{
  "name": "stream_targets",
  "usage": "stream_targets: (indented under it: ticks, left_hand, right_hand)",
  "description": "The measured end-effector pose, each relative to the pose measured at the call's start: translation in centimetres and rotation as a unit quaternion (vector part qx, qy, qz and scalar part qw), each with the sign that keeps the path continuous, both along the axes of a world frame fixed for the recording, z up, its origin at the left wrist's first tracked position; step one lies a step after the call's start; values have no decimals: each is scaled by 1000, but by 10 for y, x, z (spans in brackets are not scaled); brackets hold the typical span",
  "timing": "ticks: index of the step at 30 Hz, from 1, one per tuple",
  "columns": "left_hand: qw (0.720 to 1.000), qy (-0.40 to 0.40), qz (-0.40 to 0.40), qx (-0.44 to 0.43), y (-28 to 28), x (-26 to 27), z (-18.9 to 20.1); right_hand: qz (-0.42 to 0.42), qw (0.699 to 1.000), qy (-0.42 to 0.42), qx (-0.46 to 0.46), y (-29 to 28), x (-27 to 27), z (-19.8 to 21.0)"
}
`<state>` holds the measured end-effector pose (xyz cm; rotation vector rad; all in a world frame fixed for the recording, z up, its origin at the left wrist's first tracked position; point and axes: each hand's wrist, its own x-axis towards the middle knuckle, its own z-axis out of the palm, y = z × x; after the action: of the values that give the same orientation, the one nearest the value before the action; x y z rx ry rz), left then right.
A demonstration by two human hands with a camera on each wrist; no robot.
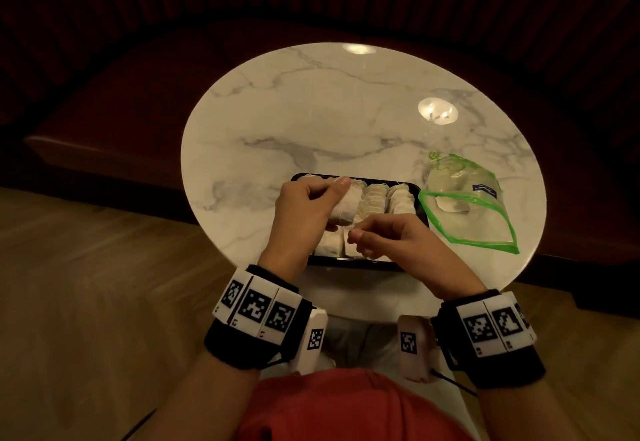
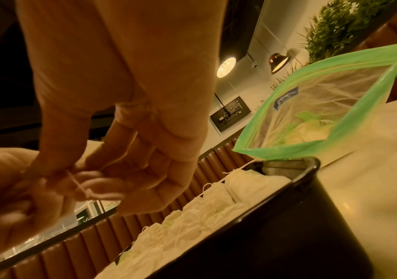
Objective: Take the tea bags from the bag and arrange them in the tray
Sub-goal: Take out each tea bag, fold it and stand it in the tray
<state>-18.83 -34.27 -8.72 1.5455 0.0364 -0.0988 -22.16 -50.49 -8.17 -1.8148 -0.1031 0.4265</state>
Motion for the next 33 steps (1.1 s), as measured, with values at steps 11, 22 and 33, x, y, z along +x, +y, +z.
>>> stream_targets:
  ticks: [11, 22, 33]
  left_hand:
    - [999, -41, -9, -1, -9, -5, 7]
    - [996, -83, 30, 15, -11, -6, 6]
    - [994, -87, -1, 63, -20, -14, 8]
  right_hand:
    - [47, 998, 34, 21, -3, 4, 2]
    - [50, 997, 47, 25, 4, 3, -4]
    - [40, 999, 24, -19, -7, 16, 0]
